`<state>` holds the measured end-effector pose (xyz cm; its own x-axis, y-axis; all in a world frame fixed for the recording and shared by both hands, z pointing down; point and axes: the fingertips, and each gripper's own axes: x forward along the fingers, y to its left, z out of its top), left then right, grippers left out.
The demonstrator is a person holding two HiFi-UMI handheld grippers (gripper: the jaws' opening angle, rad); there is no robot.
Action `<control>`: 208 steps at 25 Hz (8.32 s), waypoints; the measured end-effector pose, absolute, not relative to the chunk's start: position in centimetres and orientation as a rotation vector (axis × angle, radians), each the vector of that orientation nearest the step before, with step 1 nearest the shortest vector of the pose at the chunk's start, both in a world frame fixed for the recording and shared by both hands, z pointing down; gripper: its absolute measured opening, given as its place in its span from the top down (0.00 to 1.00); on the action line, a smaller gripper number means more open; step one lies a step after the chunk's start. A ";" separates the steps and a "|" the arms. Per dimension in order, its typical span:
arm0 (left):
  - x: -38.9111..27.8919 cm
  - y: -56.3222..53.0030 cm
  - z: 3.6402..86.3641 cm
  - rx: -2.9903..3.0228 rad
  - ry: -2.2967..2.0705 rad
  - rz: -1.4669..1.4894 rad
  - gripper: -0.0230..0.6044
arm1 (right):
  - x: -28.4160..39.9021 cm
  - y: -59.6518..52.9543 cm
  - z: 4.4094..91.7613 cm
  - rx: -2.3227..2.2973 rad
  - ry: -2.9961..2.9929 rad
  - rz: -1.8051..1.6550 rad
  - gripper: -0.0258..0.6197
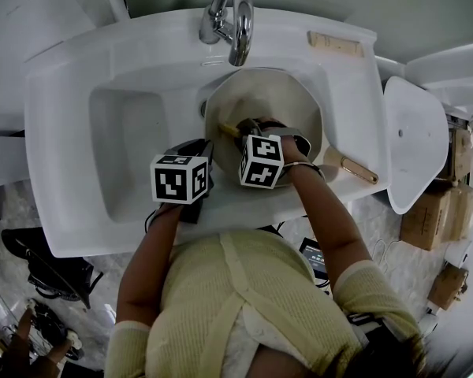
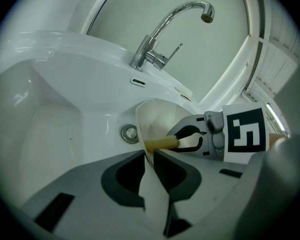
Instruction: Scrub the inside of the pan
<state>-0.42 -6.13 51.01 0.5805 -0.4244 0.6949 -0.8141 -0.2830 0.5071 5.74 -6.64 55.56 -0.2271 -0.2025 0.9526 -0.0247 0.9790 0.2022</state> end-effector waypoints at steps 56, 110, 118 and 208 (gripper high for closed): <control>-0.1 -6.2 51.2 1.919 -0.937 0.664 0.80 | 17.8 -12.6 54.7 0.577 -1.499 -0.047 0.83; -1.2 -4.9 50.3 1.955 -0.922 0.677 0.80 | 10.7 -0.3 53.8 0.012 -1.643 -0.063 0.83; -2.5 -4.8 49.2 1.992 -0.908 0.731 0.80 | 11.5 -1.3 52.7 0.109 -1.647 -0.076 0.83; -0.2 -4.3 50.5 1.963 -0.853 0.704 0.73 | 14.6 0.0 54.1 0.037 -1.457 0.107 0.83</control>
